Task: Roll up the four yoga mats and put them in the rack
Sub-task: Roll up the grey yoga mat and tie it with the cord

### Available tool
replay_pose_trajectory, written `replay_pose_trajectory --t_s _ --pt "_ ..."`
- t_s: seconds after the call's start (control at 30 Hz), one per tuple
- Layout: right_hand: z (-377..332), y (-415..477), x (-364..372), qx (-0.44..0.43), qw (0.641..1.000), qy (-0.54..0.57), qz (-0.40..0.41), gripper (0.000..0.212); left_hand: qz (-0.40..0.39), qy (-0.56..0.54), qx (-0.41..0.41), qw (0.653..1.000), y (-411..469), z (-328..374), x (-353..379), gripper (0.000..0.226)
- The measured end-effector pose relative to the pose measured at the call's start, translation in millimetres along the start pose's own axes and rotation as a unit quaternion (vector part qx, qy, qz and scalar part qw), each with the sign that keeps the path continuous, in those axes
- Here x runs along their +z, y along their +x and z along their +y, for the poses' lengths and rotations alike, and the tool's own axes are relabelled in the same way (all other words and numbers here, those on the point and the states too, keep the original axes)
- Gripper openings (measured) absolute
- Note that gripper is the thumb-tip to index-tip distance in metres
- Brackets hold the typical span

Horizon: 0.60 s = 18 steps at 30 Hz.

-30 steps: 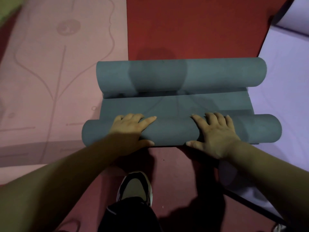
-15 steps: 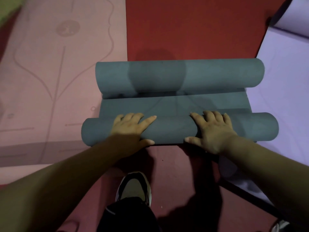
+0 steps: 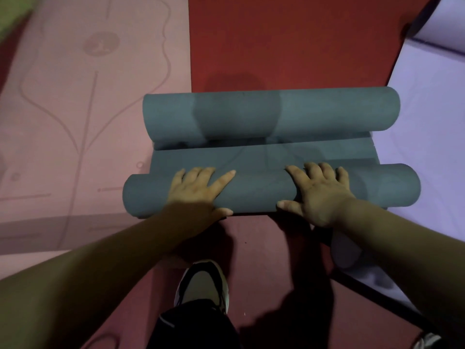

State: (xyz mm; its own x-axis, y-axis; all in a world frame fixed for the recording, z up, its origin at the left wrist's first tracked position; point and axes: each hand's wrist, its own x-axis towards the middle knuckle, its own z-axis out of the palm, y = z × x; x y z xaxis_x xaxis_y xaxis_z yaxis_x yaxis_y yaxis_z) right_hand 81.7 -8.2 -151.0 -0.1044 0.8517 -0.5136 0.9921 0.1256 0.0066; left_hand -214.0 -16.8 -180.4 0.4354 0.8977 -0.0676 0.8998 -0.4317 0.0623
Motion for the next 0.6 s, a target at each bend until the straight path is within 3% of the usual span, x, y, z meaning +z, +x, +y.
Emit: replay_pose_trajectory --t_s 0.1,0.3,0.6 --pt "0 -1 1 -0.001 1.0 0.003 0.014 0.1 -0.088 -0.007 -0.026 0.996 13 -6 -7 0.089" --pt "0 3 4 0.001 0.999 -0.005 0.045 0.106 -0.142 -0.039 -0.014 0.989 33 -19 -15 0.09" --pt "4 12 -1 -0.01 0.999 0.005 0.038 0.11 -0.077 0.003 -0.052 0.996 13 5 -11 0.093"
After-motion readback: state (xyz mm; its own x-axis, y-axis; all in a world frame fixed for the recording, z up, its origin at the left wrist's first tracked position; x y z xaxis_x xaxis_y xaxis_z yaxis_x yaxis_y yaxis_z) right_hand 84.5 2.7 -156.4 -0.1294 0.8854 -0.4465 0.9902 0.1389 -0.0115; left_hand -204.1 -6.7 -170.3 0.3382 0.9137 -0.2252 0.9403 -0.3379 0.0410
